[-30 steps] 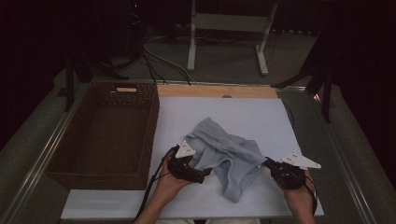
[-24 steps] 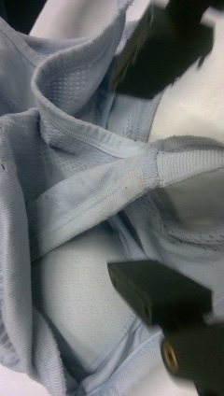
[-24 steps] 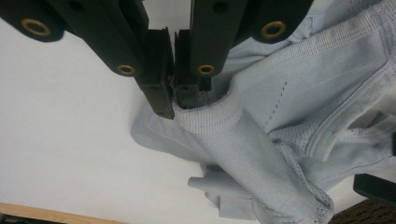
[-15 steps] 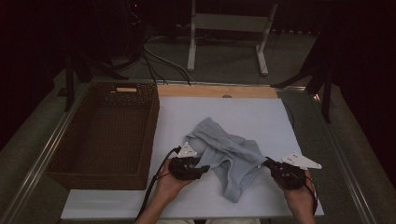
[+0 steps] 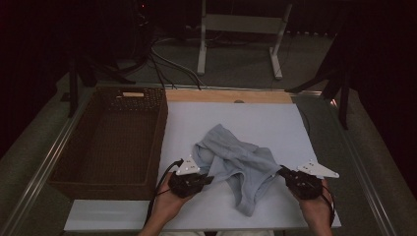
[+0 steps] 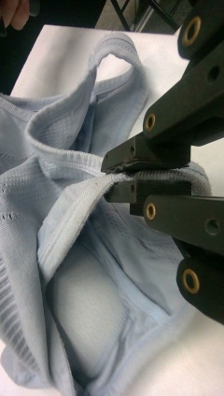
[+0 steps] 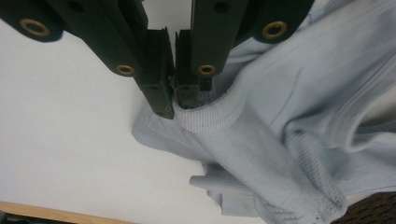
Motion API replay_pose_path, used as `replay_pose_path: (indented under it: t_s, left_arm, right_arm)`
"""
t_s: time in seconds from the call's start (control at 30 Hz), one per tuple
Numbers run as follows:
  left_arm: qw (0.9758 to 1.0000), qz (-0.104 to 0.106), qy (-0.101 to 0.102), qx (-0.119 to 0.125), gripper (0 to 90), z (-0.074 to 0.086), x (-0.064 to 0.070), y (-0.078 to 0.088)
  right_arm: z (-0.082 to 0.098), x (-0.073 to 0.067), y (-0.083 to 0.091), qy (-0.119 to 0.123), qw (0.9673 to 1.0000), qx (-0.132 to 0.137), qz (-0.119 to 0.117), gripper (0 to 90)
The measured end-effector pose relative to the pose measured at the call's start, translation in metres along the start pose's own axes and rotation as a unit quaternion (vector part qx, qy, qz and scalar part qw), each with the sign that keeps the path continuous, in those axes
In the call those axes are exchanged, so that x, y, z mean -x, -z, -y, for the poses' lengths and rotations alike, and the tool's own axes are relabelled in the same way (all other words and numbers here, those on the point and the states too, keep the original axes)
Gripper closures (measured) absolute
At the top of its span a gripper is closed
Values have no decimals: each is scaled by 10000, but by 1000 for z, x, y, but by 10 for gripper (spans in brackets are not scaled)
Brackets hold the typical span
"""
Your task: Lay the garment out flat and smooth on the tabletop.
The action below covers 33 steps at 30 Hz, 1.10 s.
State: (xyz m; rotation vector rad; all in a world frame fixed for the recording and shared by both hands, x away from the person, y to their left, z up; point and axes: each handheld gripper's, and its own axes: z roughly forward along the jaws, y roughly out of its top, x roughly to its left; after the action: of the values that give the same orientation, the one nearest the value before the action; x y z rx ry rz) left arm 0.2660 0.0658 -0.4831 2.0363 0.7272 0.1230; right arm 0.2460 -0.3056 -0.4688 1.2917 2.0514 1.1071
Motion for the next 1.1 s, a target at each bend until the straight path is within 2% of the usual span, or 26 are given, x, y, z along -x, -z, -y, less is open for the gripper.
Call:
replay_pose_path:
  t_s: [0.13,0.2,0.3,0.4,0.5,0.63,0.77,1.03,1.1]
  left_arm:
    - [9999,-34,117,27,870,8,0,9]
    - [9998,-8,190,41,873,11,0,13]
    - [9998,79,186,-3,869,13,1,16]
    - [9993,173,323,57,664,13,-1,13]
    - [9988,124,453,154,506,10,-4,9]
    - [9984,0,532,190,424,6,-5,2]
    - [9976,-85,657,184,391,4,-8,-7]
    - [9962,-329,809,20,236,0,-11,-27]
    - [9958,-359,840,-13,234,0,-12,-30]
  right_arm:
    - [0,0,0,5,10000,-3,8,865]
    - [0,-1,0,6,10000,-6,7,864]
    - [0,-1,0,3,10000,0,5,863]
    - [0,-1,-1,2,10000,-15,-3,864]
    - [0,-2,0,14,10000,-10,-8,862]
    - [0,-1,-1,0,10000,-15,-12,859]
    - [0,-2,0,7,10000,-10,-16,858]
    - [0,-2,0,17,10000,-6,-28,858]
    - [0,-2,0,16,10000,-4,-30,858]
